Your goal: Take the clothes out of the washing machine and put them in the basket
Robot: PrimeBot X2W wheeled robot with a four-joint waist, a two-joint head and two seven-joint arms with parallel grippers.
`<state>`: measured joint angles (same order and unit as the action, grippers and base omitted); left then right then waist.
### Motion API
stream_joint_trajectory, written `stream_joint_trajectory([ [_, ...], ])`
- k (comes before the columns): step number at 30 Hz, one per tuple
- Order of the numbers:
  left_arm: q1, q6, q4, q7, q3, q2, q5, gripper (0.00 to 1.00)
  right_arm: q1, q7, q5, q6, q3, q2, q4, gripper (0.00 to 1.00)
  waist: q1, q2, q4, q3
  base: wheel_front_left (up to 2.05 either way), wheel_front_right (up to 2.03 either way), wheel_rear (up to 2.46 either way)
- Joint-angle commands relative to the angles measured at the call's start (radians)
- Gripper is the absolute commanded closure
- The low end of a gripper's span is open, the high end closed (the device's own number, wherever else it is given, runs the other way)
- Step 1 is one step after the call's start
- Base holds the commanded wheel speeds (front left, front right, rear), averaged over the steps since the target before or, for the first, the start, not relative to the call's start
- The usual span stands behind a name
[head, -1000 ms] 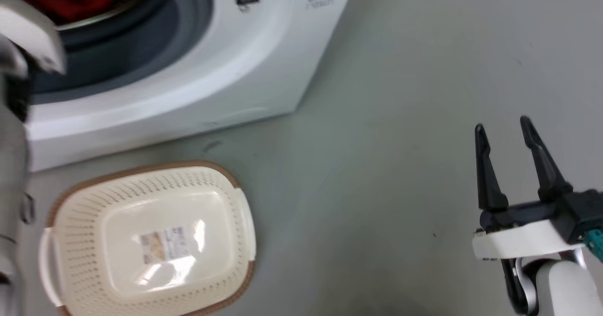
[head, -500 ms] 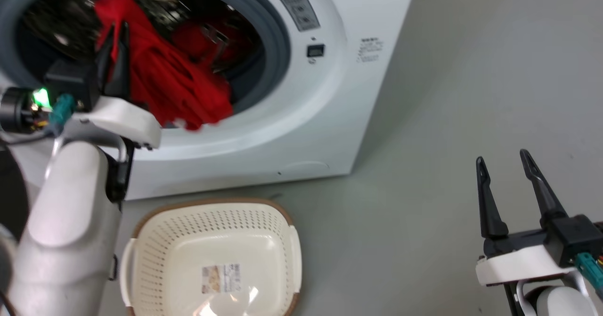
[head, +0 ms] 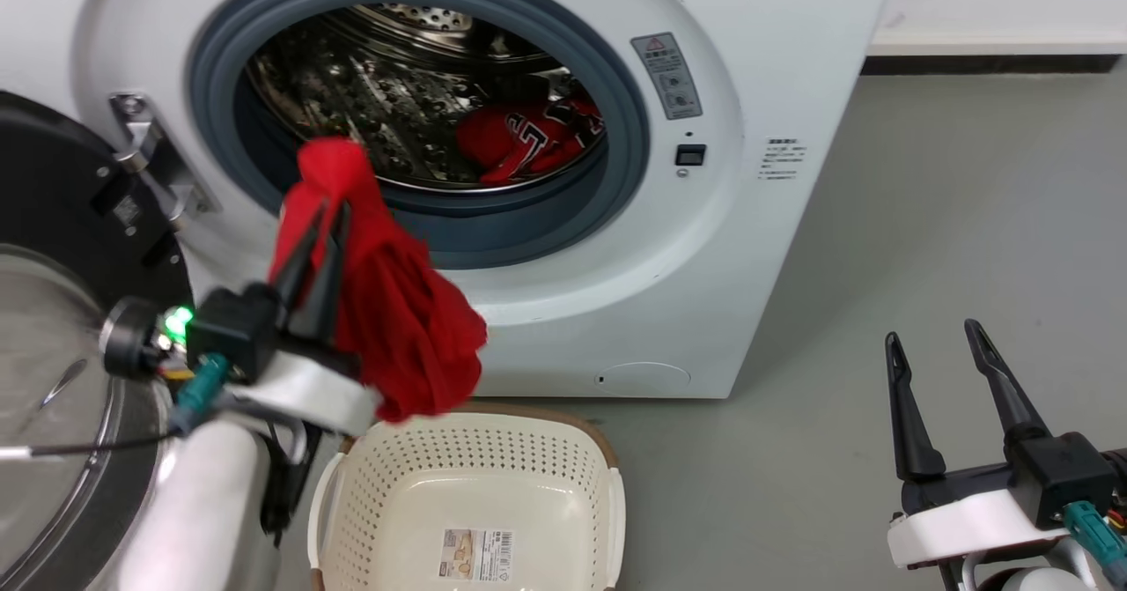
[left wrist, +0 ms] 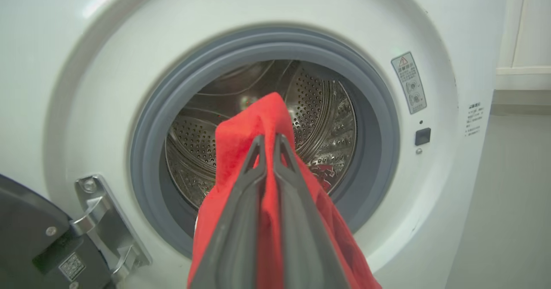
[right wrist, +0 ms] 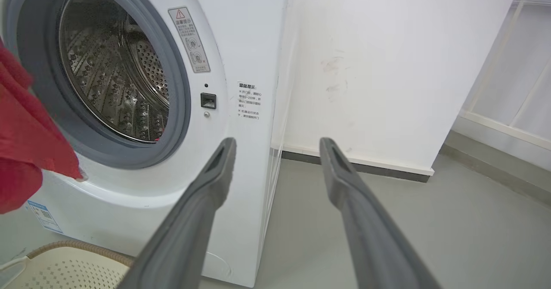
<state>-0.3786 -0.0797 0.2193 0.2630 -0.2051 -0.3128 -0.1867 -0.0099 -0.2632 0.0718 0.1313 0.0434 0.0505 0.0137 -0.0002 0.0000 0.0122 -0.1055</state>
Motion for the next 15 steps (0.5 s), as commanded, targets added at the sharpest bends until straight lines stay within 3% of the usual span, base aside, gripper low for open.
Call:
stream_joint_trajectory([
  [1,0.029,-0.007,-0.001,0.003,-0.009,0.004,0.002,1.00,0.010,-0.002,0.007,-0.001,-0.003,-0.001,-0.003,0.00,0.0002,0.0000,-0.008,-0.006,0.00,0.00,0.00],
  [15,0.068,-0.024,0.220,0.003,-0.012,0.049,-0.014,1.00,-0.051,-0.002,0.059,-0.001,-0.027,0.000,-0.033,0.00,0.0002,0.0000,0.013,-0.168,0.00,0.00,0.00],
])
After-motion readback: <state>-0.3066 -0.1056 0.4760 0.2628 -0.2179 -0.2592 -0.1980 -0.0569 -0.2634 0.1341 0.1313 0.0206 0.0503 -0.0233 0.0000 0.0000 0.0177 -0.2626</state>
